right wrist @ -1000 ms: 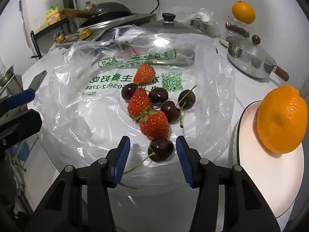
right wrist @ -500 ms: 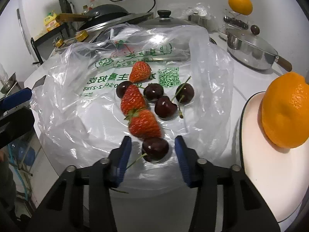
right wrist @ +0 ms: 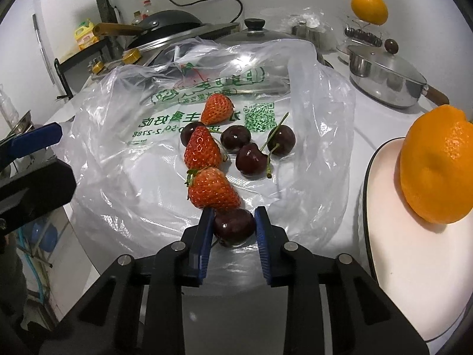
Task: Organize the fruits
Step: 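Lift the cherry with the right tool while the left tool approaches a strawberry, then grasp a strawberry with the left tool while the right tool carries the cherry toward the plate, then lower the cherry and strawberry onto the white plate and open both tools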
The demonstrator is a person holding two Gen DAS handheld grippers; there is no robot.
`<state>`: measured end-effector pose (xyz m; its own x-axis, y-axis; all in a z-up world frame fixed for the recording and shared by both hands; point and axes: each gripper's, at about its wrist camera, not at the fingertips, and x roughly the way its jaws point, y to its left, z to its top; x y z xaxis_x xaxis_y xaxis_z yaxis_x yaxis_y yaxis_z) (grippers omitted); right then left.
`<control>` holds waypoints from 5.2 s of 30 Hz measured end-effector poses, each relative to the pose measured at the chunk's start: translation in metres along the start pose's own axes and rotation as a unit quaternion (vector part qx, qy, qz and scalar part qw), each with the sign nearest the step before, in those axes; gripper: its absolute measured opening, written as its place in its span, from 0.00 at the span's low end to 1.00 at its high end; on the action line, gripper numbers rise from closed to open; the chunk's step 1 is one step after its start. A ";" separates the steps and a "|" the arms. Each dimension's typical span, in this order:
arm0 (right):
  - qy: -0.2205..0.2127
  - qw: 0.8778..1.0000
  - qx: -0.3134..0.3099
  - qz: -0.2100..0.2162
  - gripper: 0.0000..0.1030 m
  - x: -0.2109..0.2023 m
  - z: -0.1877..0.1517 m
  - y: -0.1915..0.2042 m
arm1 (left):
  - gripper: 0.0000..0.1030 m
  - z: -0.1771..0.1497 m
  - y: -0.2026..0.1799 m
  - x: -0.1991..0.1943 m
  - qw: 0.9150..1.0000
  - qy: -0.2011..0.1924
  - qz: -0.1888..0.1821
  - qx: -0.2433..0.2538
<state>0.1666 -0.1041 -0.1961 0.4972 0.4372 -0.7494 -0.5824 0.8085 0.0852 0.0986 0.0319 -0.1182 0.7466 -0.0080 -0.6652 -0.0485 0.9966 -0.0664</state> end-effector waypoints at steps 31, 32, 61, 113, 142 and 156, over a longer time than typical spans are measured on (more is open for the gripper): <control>-0.081 0.997 0.004 -0.006 0.28 -0.062 0.023 -0.021 | 0.99 0.007 -0.023 0.031 1.000 0.017 -0.016 0.013; -0.080 0.997 0.003 -0.008 0.28 -0.063 0.023 -0.023 | 0.99 0.007 -0.025 0.036 0.999 0.021 -0.022 0.011; -0.095 0.995 0.013 0.022 0.28 -0.064 0.019 -0.062 | 0.57 0.007 -0.044 0.100 0.993 0.108 -0.051 -0.006; -0.125 0.992 0.008 -0.029 0.28 -0.123 0.001 -0.064 | 0.38 0.025 -0.077 0.031 0.995 0.031 -0.091 0.041; -0.106 0.989 0.072 -0.070 0.28 -0.137 -0.040 -0.163 | 0.38 0.028 -0.180 0.066 0.984 0.062 -0.136 0.096; -0.093 0.990 0.079 -0.071 0.28 -0.117 -0.043 -0.204 | 0.38 0.021 -0.223 0.098 0.975 0.095 -0.164 0.115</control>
<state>0.1990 -0.3371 -0.1541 0.6852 0.3684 -0.6283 -0.3982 0.9118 0.1004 0.1966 -0.1896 -0.1527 0.5597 -0.3219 -0.7636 0.3376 0.9301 -0.1446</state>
